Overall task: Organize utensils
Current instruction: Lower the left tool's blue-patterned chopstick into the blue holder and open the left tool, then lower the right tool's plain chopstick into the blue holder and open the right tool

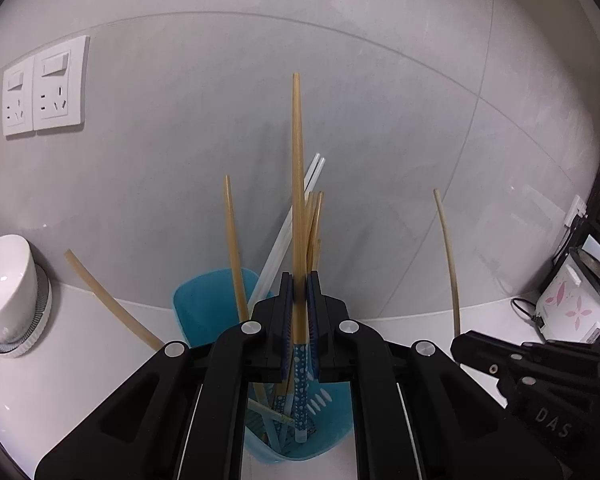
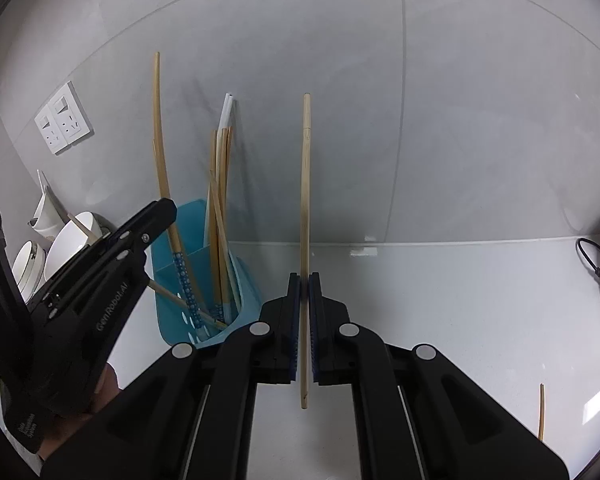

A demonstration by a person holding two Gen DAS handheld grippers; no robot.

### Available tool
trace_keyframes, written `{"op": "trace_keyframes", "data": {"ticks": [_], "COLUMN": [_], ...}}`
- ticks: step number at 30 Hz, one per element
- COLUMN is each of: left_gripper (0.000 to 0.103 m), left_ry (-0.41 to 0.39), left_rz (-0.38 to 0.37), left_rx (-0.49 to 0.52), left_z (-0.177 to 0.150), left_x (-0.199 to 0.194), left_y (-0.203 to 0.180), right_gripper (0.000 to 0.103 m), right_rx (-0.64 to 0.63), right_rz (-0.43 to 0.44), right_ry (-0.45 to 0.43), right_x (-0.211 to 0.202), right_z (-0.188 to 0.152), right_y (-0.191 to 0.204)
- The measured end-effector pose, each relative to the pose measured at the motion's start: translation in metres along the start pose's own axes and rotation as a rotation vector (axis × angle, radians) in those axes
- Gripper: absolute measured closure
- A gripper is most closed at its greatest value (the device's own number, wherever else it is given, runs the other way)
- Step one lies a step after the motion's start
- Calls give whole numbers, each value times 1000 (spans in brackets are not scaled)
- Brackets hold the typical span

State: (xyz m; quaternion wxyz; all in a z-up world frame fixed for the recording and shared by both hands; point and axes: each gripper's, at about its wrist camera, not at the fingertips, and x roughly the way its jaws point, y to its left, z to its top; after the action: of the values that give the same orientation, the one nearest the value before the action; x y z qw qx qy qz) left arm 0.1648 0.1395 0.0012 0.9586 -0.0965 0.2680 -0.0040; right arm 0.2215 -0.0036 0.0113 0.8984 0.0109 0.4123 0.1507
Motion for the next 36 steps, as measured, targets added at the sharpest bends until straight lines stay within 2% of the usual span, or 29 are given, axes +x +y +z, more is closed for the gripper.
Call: {"op": "trace_keyframes", "data": {"ticks": [8,17,19,21,23,25,34,36], "left_gripper": [96,92,73,61,58,47,17,13], "left_ry": [42,78,87,91,110,133,180,187], "left_rz": [3,23,44,65,94,98,132,151], "left_rx": [15,34,41,50,68,66,29,13], "left_z": [-15,-13,-11,-8,-9,-9,-15,-18], "left_x": [8,6,-1,-9,-16,-21,-42,-43], "left_y": [1,-2,-3,-3,-3,-1,15,22], "right_gripper": [100,100,99,99,99,99,99,99], "right_rx": [1,-11,-15,-16,-18,-11,-33,-33], "right_rz": [0,10,17,32,47,64,134,140], "right_ry": [6,5,-2,-10,-24,-30,-115,-133], "right_x": [2,-3,-5,-7,-8,-7,-6,-2], "right_z": [0,0,2,3,5,7,17,19], "right_y": [0,1,2,2,4,5,20,23]}}
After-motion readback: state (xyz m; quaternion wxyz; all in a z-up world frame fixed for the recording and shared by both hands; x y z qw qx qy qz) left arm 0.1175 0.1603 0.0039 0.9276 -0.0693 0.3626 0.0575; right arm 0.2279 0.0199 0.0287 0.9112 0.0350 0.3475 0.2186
